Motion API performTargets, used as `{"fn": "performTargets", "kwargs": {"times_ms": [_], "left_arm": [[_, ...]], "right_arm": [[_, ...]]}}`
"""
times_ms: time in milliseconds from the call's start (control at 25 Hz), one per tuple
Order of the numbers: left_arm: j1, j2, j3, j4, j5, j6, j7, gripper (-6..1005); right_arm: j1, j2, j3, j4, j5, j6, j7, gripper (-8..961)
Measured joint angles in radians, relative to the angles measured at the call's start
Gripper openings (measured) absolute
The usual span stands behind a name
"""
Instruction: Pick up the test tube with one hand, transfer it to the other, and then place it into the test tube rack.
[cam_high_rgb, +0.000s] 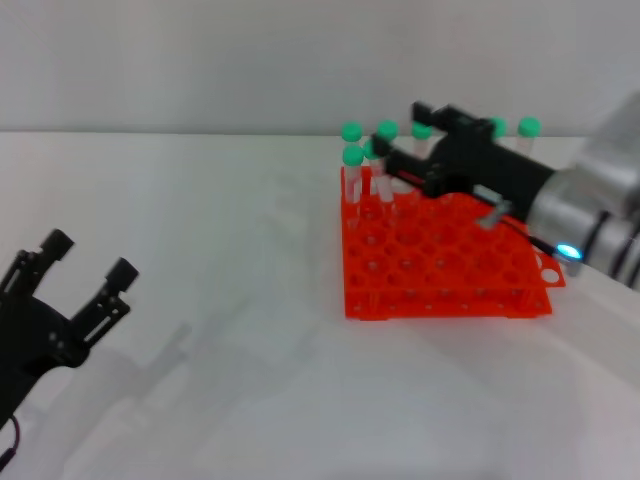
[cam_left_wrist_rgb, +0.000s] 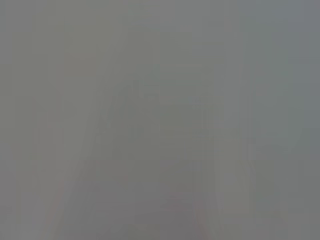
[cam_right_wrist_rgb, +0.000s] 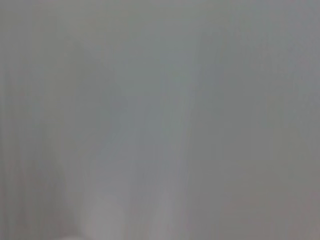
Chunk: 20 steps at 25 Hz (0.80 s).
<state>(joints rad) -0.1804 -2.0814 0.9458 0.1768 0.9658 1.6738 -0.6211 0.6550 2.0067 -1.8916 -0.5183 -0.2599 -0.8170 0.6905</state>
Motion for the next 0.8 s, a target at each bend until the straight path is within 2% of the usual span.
{"fn": "performTargets", "kwargs": {"times_ms": [320, 520, 600, 800], "left_arm": [[0.007, 0.005, -0.001, 0.005, -0.143, -0.008, 0.034, 893], [0.007, 0.005, -0.001, 0.006, -0.209, -0.028, 0.042, 892], [0.007, 0.004, -0.002, 0.005, -0.231, -0.034, 0.044, 892], [0.010, 0.004, -0.037, -0.002, -0.260, -0.050, 0.046, 892]], "right_arm": [[-0.267, -0.015, 0.200, -0.002, -0.002, -0.342, -0.112, 695], [-0.417, -0.012, 0.335, 0.028, -0.002, -0.482, -0.203, 694], [-0.445, -0.008, 0.385, 0.084, -0.002, -0.548, -0.243, 694], [-0.452, -0.009, 0.505, 0.260, 0.000, -0.699, -0.279, 692]]}}
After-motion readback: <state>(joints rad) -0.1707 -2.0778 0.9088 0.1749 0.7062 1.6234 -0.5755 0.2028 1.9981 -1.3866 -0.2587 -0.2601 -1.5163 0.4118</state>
